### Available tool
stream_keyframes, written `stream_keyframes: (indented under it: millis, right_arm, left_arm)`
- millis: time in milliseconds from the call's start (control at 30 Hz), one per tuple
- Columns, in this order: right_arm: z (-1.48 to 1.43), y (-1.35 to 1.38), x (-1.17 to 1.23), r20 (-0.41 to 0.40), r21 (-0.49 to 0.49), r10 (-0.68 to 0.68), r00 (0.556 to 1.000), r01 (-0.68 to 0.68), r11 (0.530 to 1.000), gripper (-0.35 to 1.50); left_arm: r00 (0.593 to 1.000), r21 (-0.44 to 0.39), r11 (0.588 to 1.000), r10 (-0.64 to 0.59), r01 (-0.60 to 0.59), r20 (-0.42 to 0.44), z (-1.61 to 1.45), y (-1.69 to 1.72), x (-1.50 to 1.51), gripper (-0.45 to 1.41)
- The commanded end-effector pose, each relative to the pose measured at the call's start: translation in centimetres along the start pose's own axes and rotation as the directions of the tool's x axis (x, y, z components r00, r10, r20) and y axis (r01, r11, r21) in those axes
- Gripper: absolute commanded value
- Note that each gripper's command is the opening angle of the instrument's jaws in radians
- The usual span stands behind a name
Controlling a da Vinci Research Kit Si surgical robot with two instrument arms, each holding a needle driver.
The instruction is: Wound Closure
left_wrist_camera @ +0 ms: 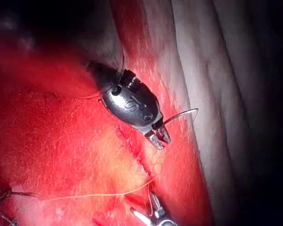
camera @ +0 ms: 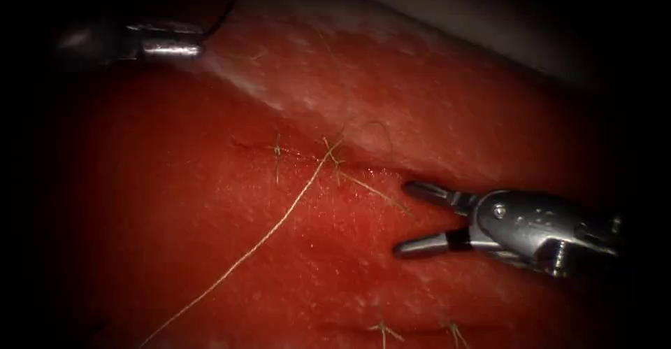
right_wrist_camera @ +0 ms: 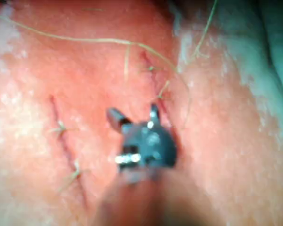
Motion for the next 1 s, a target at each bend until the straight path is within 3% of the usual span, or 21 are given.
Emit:
stream_keyframes:
  millis: [33, 100, 200, 233, 267, 300, 400, 600, 800, 1000]
  right_arm:
    - [0.14, 0.0, -0.06, -0.004, -0.001, -0.004, 1.0, 0.004, 1.0, 1.21]
    - [0.18, 0.01, -0.13, 0.002, -0.003, -0.009, 1.0, 0.009, 1.0, 1.14]
    - [0.26, 0.08, -0.32, 0.054, -0.003, -0.026, 0.998, 0.026, 1.0, 0.86]
    - [0.27, 0.09, -0.37, 0.07, -0.002, -0.03, 0.997, 0.03, 1.0, 0.58]
    - [0.28, 0.1, -0.41, 0.085, 0.008, -0.034, 0.996, 0.033, 0.999, -0.06]
    - [0.29, 0.1, -0.45, 0.101, 0.012, -0.038, 0.994, 0.037, 0.999, -0.35]
    - [0.25, 0.08, -0.45, 0.113, 0.017, -0.04, 0.993, 0.038, 0.999, -0.35]
    - [-0.01, -0.22, -0.12, 0.094, 0.039, -0.019, 0.995, 0.016, 0.999, -0.35]
    - [-0.29, -0.81, 0.21, 0.086, 0.155, -0.018, 0.996, 0.005, 0.988, -0.35]
    - [-0.51, -1.62, 0.62, 0.074, 0.279, -0.032, 0.997, 0.01, 0.96, -0.35]
  left_arm:
    - [1.0, 0.002, 1.0, -0.001, 0.001, 0.0, 0.07, 0.01, -0.05, -0.35]
    - [1.0, 0.008, 1.0, -0.002, 0.002, 0.001, 0.07, 0.01, -0.05, -0.35]
    - [1.0, 0.008, 1.0, -0.003, 0.003, 0.001, 0.07, 0.01, -0.05, -0.35]
    - [1.0, 0.008, 1.0, -0.003, 0.003, 0.001, 0.07, 0.01, -0.05, -0.35]
    - [1.0, 0.008, 1.0, -0.004, 0.004, 0.001, 0.07, 0.01, -0.04, -0.35]
    - [1.0, 0.009, 1.0, -0.004, 0.004, 0.002, 0.07, 0.02, -0.04, -0.35]
    - [1.0, 0.007, 1.0, -0.005, 0.005, 0.001, 0.07, 0.02, -0.03, -0.35]
    - [1.0, 0.009, 1.0, -0.005, 0.005, 0.002, 0.07, 0.02, -0.04, -0.35]
    - [1.0, 0.005, 1.0, -0.007, 0.007, 0.002, 0.09, 0.02, -0.09, -0.35]
    - [1.0, 0.002, 1.0, -0.009, 0.009, 0.005, 0.1, 0.01, -0.13, -0.35]
